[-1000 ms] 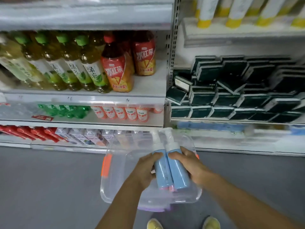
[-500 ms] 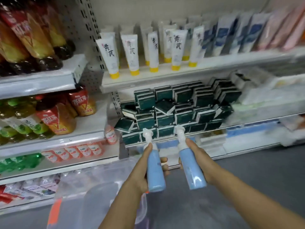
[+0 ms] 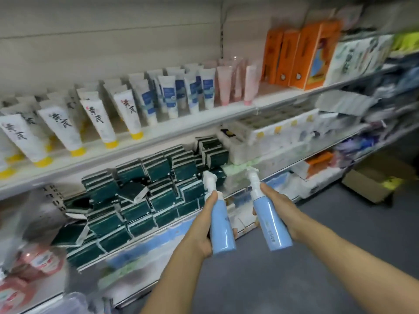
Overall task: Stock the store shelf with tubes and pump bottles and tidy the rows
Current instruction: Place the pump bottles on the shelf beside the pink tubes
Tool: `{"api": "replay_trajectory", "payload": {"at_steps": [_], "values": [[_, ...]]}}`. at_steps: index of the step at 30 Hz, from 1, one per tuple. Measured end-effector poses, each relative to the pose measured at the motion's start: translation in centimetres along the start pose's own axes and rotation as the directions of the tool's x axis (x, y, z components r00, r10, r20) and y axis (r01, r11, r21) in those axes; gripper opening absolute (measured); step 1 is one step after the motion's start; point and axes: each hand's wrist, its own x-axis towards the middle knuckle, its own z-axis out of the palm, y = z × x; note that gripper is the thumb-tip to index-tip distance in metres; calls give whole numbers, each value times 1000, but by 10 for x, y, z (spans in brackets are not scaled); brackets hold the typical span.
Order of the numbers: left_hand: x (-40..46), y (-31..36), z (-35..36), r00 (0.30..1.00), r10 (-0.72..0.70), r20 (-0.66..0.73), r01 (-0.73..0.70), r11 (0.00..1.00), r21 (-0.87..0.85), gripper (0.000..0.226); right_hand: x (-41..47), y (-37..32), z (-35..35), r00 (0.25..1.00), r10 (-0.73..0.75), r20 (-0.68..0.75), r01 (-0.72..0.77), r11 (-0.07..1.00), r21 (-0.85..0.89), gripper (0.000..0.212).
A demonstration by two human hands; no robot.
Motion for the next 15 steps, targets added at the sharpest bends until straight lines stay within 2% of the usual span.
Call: {"api": "replay_trajectory", "payload": {"at_steps": [5, 9, 15], "values": [[31, 10, 66, 998, -15, 55, 11, 996, 86, 62, 7, -28, -56, 994, -17, -105, 18, 1000, 15, 48], [59, 27, 112, 993, 9, 119, -25, 991, 133, 66, 22, -46, -91, 986, -43, -162, 54, 997, 60, 37], [105, 61, 169, 979, 55, 195, -93, 977, 190, 67, 62, -91, -123, 966, -89, -244, 101, 994, 35, 36]]}}
